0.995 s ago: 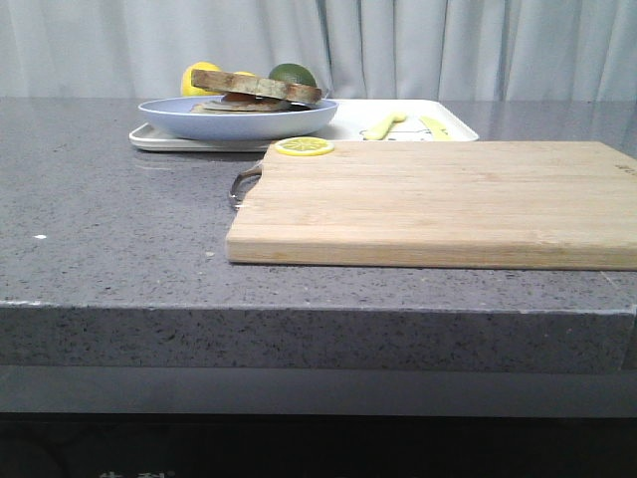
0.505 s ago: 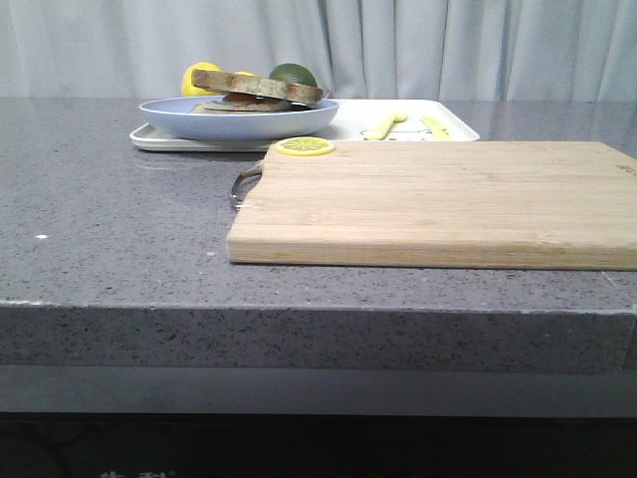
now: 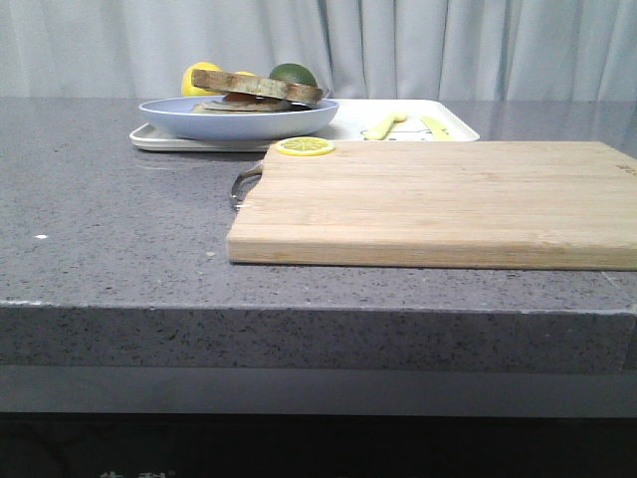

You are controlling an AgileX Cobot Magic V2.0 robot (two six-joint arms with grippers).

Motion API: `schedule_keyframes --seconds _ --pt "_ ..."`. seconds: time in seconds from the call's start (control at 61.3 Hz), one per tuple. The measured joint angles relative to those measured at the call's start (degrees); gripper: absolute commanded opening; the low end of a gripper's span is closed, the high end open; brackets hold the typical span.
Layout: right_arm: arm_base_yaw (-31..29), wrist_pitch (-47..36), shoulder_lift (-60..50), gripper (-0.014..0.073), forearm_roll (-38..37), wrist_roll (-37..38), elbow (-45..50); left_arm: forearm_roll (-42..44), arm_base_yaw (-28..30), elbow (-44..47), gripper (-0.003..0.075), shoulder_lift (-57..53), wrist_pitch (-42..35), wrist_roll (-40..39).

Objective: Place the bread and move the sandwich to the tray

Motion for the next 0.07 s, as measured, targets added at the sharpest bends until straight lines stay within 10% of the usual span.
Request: schedule_keyframes --seconds 0.065 --pt "0.00 0.00 0.00 -0.0067 0.00 0.00 0.00 0.00 0.00 0.00 -0.0018 0.00 0.00 0.00"
